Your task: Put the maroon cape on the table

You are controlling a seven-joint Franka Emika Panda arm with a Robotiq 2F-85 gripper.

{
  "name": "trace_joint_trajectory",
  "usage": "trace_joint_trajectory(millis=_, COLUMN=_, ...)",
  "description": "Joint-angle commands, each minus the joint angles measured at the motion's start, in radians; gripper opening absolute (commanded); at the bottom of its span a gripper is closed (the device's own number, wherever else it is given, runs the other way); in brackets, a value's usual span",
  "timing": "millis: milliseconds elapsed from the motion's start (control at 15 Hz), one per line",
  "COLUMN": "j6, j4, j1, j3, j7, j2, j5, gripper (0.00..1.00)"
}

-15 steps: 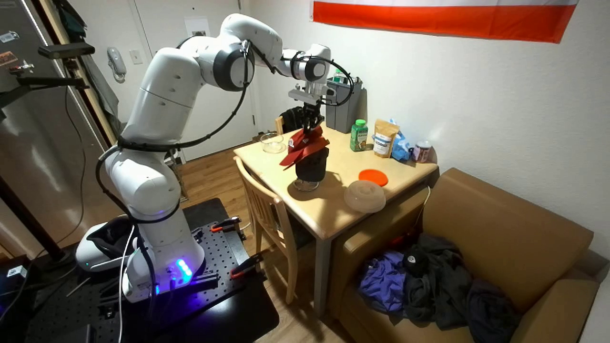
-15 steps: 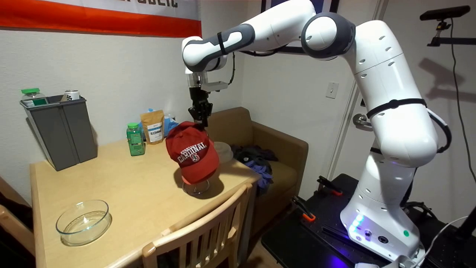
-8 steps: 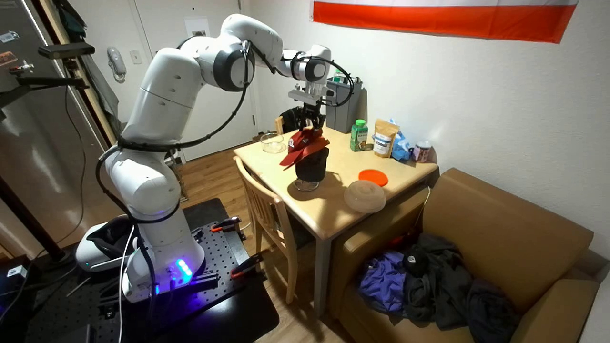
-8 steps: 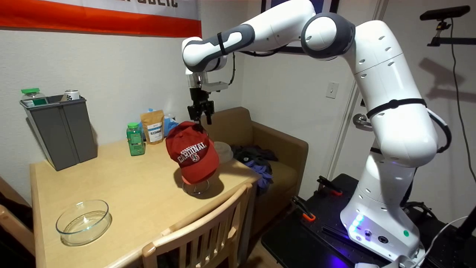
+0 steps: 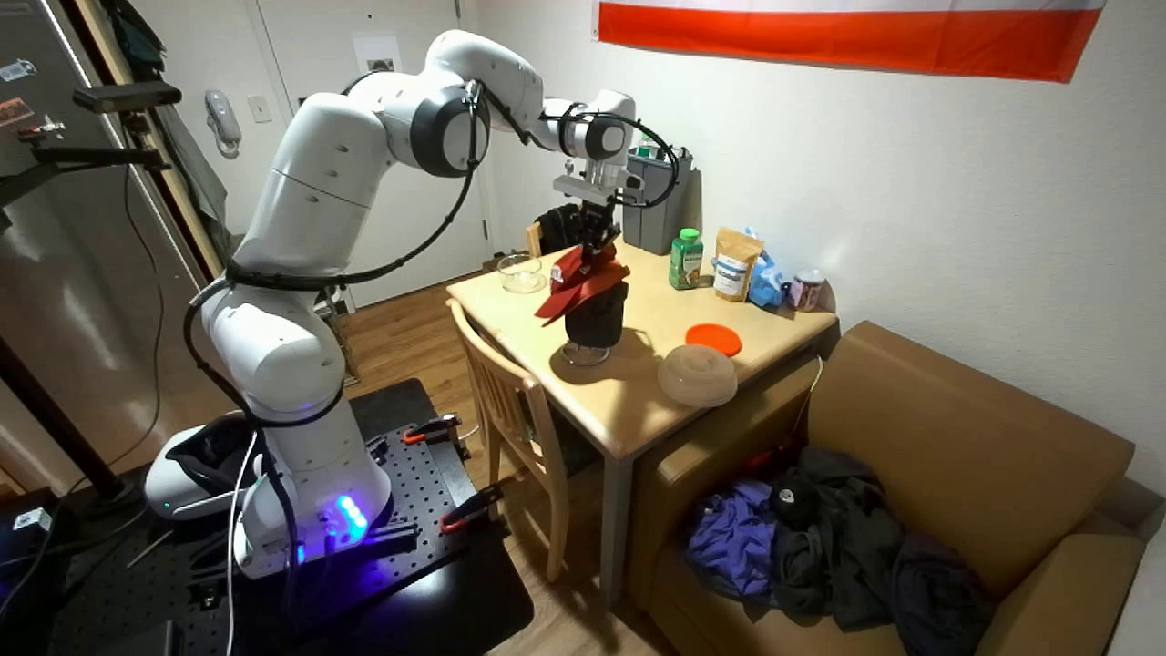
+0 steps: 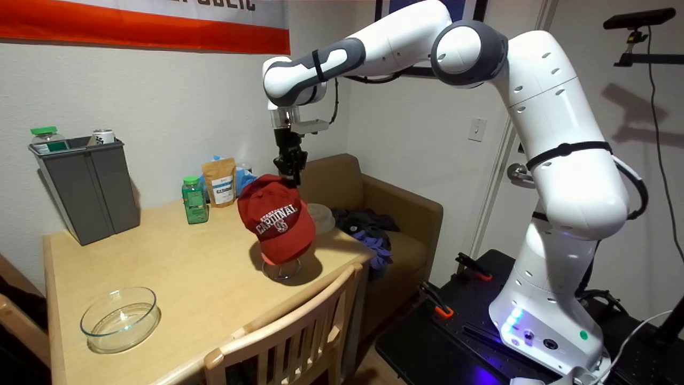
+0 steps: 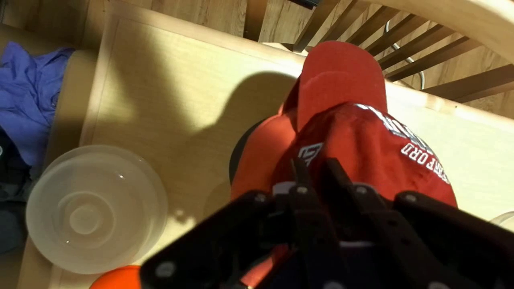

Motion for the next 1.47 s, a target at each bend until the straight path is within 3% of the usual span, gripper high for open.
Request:
trace_joint_trajectory(millis=0, j6=-0.026, j4=0.018, j1=-0.005, j3=-0.002, j7=-0.022, j2=-0.004, j5=0.001, gripper=0.0)
trace_joint_trajectory(millis=1400, j6=-0.01, j4=-0.086, j1=0.011, j3=-0.011, j7=0.057, j2=-0.263, j5=-0.017, gripper=0.0)
